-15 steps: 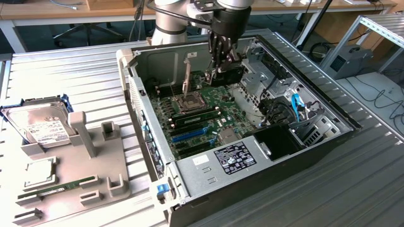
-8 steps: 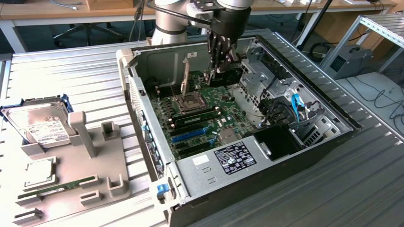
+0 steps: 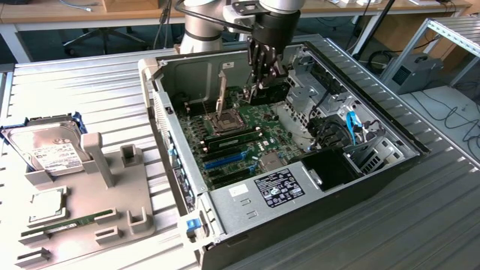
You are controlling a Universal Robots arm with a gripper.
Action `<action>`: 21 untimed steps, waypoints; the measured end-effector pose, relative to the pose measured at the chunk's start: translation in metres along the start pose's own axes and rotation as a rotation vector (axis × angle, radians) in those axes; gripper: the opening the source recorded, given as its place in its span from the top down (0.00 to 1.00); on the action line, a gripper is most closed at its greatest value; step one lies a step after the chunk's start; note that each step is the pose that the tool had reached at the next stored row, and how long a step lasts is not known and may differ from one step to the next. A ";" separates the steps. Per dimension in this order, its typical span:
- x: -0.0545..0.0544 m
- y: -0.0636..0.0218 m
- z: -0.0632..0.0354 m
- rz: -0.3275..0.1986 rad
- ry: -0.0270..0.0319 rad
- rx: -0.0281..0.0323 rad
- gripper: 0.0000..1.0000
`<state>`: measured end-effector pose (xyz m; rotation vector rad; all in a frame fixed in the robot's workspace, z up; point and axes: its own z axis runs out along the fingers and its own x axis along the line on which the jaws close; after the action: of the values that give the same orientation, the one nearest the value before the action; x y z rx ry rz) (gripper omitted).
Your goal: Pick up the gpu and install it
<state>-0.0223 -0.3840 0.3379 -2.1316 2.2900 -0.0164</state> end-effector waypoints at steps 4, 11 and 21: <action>0.004 -0.0003 0.0000 0.000 0.0001 0.0000 0.74; 0.008 -0.0006 0.0001 0.000 0.0000 0.0000 0.74; 0.012 -0.0008 0.0003 0.000 0.0001 0.0000 0.74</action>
<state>-0.0223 -0.3956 0.3376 -2.1316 2.2901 -0.0164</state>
